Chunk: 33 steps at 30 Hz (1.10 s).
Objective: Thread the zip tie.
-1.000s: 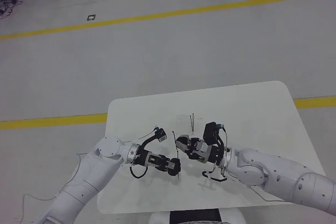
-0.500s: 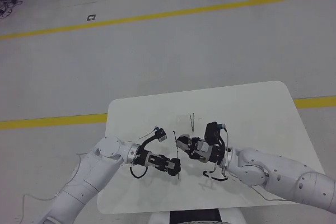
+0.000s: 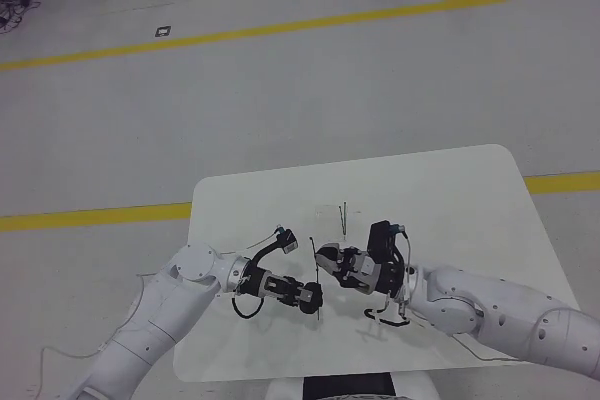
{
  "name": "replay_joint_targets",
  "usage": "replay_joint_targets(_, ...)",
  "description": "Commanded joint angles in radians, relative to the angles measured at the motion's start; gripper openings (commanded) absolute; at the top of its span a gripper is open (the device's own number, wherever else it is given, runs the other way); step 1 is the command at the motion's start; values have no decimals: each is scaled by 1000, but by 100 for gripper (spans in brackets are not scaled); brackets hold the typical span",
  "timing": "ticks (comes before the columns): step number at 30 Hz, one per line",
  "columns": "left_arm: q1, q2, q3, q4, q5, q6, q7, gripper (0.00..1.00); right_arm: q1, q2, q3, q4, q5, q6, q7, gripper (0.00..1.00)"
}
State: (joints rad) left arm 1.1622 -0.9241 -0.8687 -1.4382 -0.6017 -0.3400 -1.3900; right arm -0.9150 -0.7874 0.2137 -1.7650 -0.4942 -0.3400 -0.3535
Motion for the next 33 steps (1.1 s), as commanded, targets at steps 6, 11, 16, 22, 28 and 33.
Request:
replay_joint_targets(6,0,0,0,0,0,0,0,0,8,0,-11,10,10,0,-2,0)
replay_joint_targets(11,0,0,0,0,0,0,0,0,16,-2,-18,13,15,0,-6,0)
replay_joint_targets(16,0,0,0,0,0,0,0,0,23,-3,-25,9,11,0,-11,0)
replay_joint_targets(22,0,0,0,0,0,0,0,0,27,-3,-34,8,11,0,-14,0)
replay_joint_targets(28,0,0,0,0,0,0,0,0,33,-3,-39,9,9,0,-20,0)
replay_joint_targets(33,0,0,0,0,0,0,0,0,35,-2,-43,14,10,0,-20,0)
